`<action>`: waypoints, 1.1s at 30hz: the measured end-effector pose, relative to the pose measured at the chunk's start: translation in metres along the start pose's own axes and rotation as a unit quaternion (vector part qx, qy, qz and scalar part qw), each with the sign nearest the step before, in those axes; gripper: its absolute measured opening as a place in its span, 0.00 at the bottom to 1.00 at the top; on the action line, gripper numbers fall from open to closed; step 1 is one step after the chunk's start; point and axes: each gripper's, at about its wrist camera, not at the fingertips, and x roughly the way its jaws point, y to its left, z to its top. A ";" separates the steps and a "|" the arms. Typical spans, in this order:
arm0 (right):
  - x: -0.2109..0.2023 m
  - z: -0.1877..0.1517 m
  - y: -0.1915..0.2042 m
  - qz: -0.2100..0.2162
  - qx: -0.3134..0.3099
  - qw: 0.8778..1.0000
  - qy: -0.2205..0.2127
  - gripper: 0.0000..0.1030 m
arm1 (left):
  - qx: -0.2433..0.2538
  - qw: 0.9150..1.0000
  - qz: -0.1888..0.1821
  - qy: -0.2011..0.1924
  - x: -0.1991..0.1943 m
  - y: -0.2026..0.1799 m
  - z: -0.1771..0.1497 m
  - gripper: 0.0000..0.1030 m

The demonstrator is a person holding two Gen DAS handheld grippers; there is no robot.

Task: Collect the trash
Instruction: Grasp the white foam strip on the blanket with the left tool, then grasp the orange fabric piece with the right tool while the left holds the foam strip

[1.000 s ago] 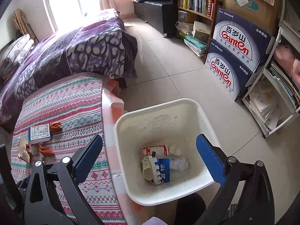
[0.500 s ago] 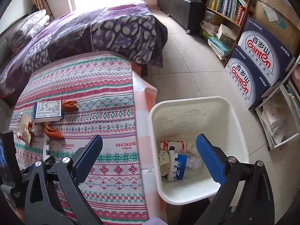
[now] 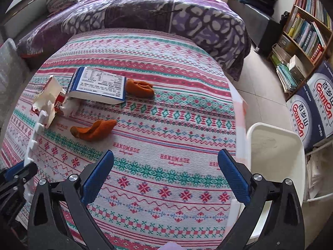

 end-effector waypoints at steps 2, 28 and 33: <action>0.005 0.000 0.016 0.010 -0.017 1.000 -0.001 0.93 | -0.014 1.000 -0.001 -0.016 -0.013 0.014 0.002 0.24; 0.062 0.018 0.084 0.094 0.020 0.995 0.012 0.86 | -0.089 0.996 -0.013 -0.021 -0.024 0.072 0.021 0.24; 0.058 0.020 0.087 0.099 0.001 0.995 0.001 0.60 | -0.092 0.996 -0.007 -0.021 -0.022 0.074 0.021 0.24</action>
